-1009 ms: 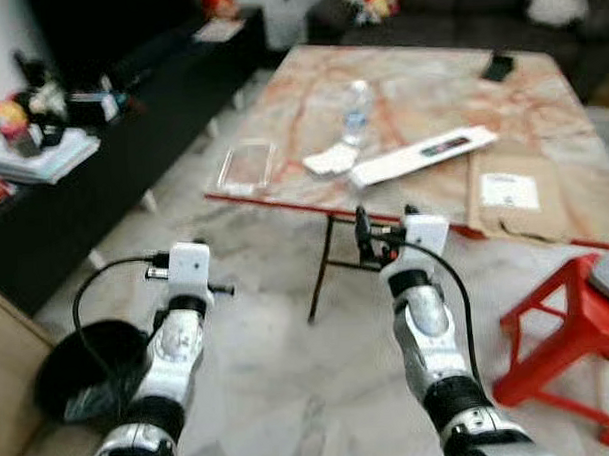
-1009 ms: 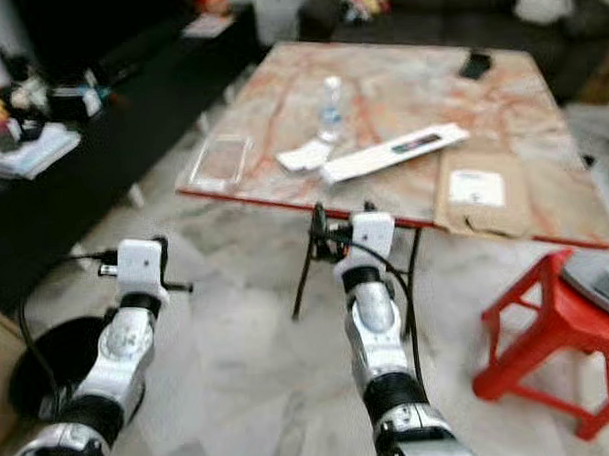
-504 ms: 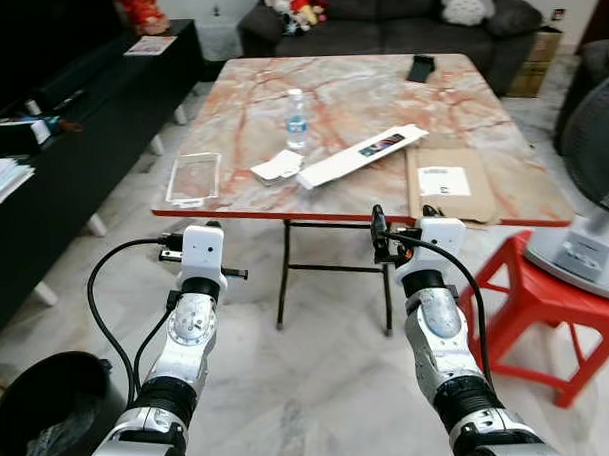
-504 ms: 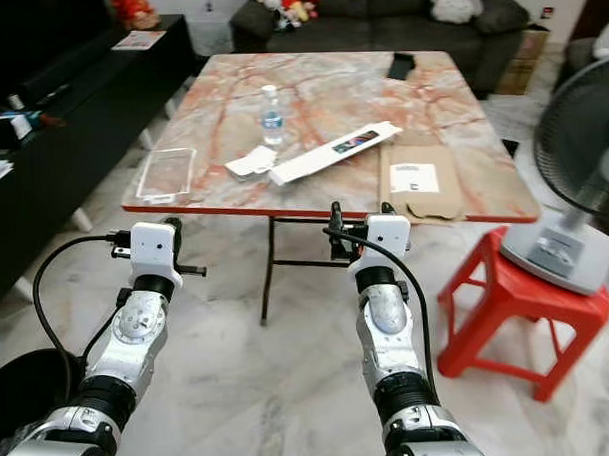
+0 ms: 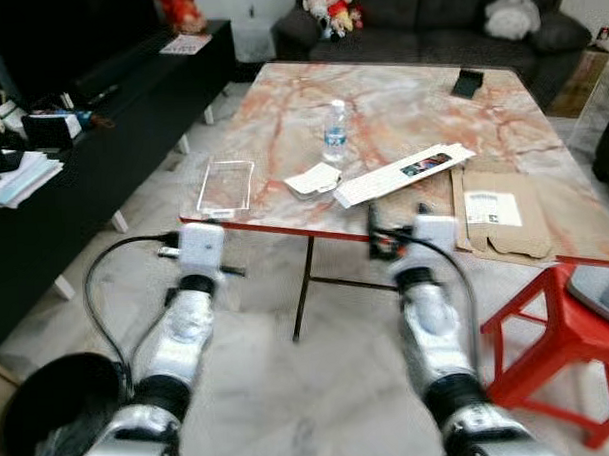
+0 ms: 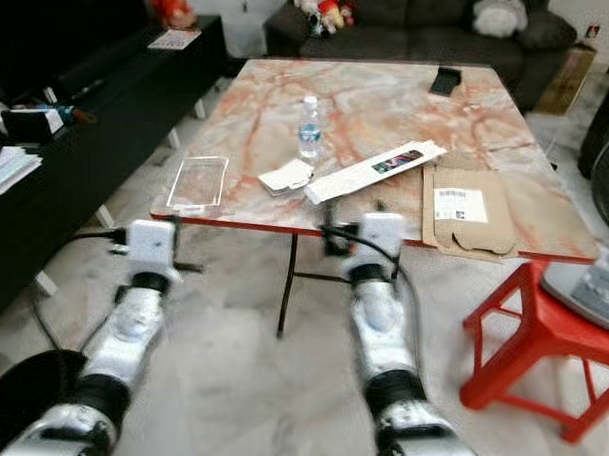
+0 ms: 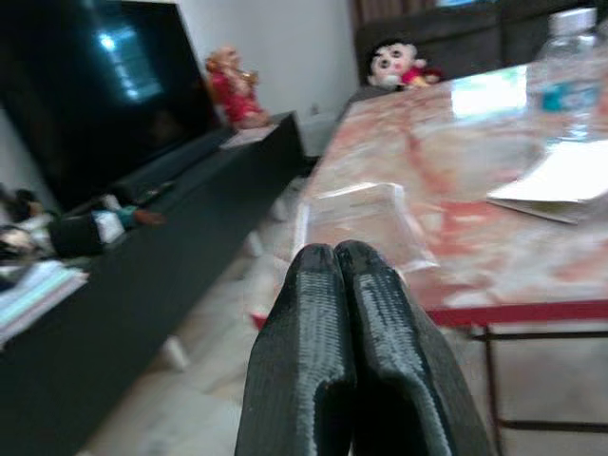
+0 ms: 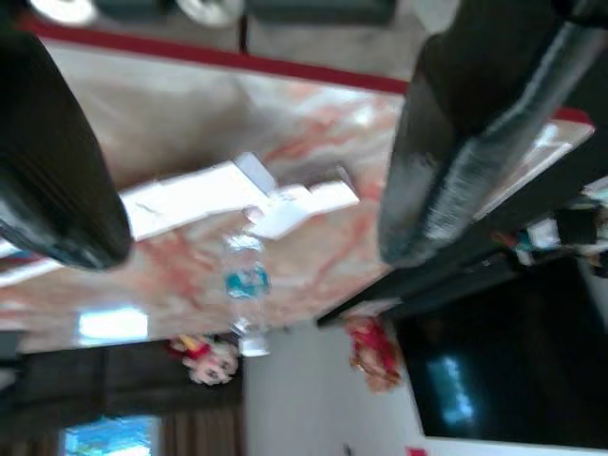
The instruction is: Picking trash to rubbish bin
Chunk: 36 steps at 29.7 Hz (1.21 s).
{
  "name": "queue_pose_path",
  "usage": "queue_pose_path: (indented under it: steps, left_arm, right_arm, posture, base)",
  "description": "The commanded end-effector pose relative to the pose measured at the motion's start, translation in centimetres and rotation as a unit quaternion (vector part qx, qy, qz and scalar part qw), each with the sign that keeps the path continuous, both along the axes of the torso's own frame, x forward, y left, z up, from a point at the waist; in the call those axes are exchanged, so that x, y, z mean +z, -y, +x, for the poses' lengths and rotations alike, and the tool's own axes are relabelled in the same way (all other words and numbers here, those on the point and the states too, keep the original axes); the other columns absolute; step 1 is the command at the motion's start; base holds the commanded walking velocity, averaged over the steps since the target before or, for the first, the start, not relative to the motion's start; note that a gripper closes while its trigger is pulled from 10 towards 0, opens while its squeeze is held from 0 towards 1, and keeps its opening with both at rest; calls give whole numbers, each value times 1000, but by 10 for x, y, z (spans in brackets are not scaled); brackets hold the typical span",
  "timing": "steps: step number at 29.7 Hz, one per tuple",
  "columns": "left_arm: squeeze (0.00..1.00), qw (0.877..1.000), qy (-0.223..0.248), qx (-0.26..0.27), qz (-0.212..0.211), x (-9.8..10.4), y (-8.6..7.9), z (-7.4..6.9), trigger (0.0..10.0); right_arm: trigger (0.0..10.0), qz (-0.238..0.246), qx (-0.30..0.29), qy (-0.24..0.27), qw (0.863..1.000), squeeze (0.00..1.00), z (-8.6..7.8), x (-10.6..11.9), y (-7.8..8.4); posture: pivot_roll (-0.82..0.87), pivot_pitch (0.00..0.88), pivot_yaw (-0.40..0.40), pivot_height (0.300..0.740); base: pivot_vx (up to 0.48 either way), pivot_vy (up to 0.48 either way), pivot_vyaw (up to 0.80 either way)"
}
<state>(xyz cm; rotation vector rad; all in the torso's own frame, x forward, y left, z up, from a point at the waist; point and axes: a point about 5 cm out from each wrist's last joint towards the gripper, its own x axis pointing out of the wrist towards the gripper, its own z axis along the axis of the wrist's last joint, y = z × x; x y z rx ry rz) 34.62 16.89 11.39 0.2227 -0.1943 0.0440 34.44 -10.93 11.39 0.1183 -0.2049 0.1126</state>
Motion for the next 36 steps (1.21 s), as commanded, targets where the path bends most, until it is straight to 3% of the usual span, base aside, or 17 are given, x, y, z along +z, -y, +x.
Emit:
queue_pose_path:
  steps: [1,9,21,26,36]
  left_arm:
    - [0,1000,7,-14,1,5,11,3,10000]
    - [0,1000,6,-16,0,4,13,2,10000]
    - [0,1000,11,-16,-1,5,14,2,10000]
    - [0,1000,15,-18,-1,8,15,3,10000]
    - [0,1000,19,-23,0,10,17,3,10000]
  right_arm:
    - [10000,-1,-12,-3,1000,0,2,1,11]
    - [10000,-5,-11,-1,1000,0,2,1,11]
    - [10000,-10,-6,6,1000,0,1,3,11]
    - [10000,-36,12,14,999,0,1,4,5]
    - [10000,-11,8,5,1000,0,1,2,7]
  posture:
    - [-38,5,34,740]
    - [-40,6,31,740]
    - [-40,5,29,740]
    - [-42,0,29,740]
    - [-43,0,33,740]
  base:
    - [296,0,-800]
    - [299,0,-797]
    - [299,0,0]
    - [299,0,428]
    - [298,0,160]
